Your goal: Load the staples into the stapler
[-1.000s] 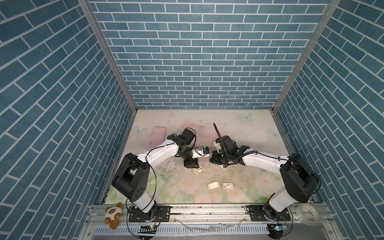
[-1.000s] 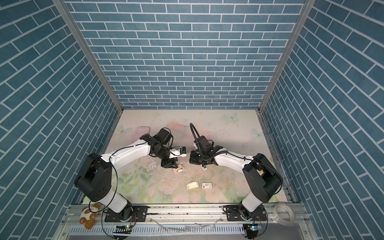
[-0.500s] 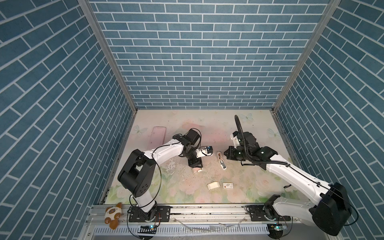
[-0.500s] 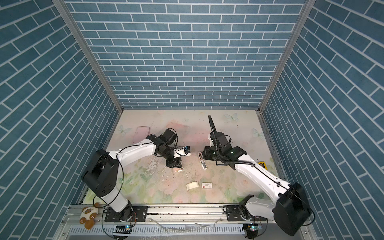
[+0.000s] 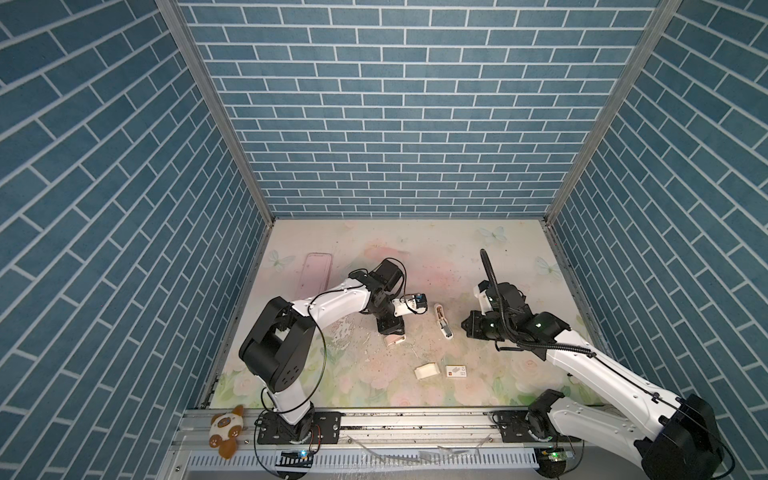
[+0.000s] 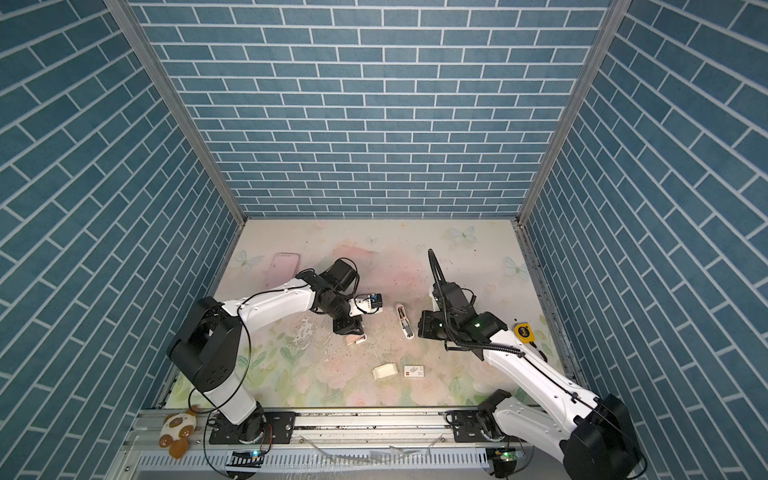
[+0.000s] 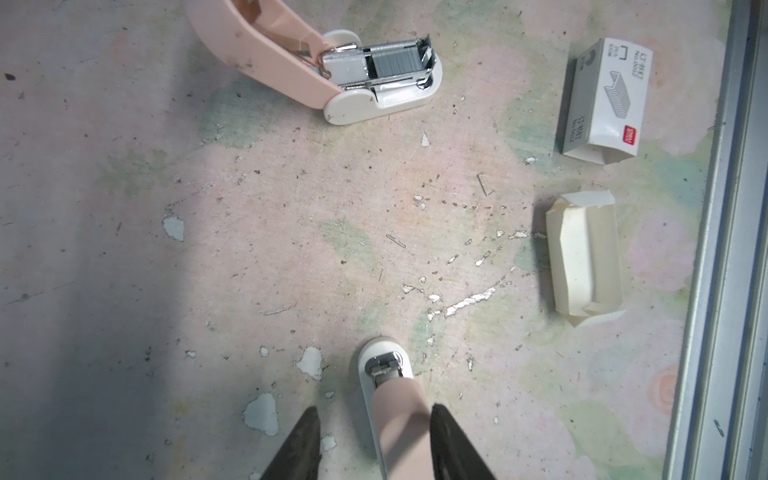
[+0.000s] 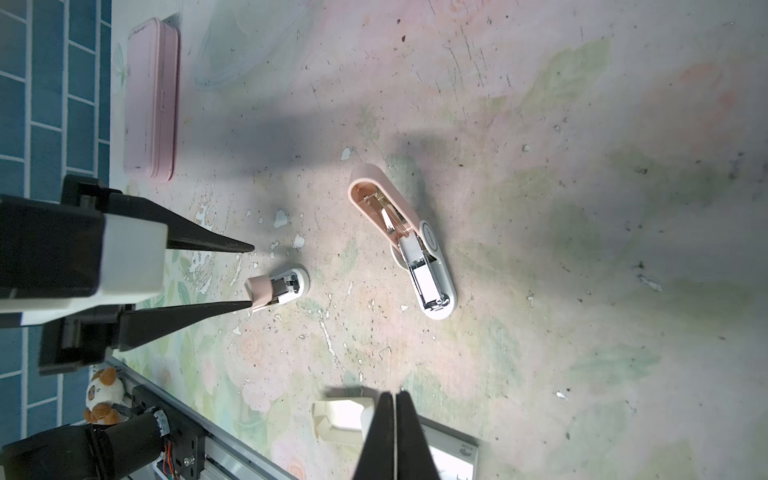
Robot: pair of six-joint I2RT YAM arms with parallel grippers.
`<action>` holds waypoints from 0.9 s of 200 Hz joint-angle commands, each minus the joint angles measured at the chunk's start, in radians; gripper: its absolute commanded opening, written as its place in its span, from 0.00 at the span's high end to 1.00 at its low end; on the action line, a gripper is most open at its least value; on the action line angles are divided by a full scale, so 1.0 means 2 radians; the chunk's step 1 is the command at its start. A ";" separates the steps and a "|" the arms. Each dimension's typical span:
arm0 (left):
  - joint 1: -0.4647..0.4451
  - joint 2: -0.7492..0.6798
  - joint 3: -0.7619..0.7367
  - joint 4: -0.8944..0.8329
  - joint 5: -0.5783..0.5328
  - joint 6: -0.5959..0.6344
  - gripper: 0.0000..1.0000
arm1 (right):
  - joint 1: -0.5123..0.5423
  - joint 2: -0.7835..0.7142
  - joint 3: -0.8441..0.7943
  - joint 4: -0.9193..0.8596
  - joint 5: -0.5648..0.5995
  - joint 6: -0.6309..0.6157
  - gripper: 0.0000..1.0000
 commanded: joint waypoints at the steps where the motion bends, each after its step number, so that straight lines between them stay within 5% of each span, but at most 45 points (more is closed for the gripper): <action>1: -0.010 0.000 0.005 -0.012 -0.004 -0.005 0.53 | -0.004 -0.002 -0.006 0.012 -0.003 0.005 0.93; 180: -0.033 -0.001 -0.011 -0.014 -0.054 -0.021 0.64 | -0.016 0.012 -0.033 0.052 -0.028 0.004 0.93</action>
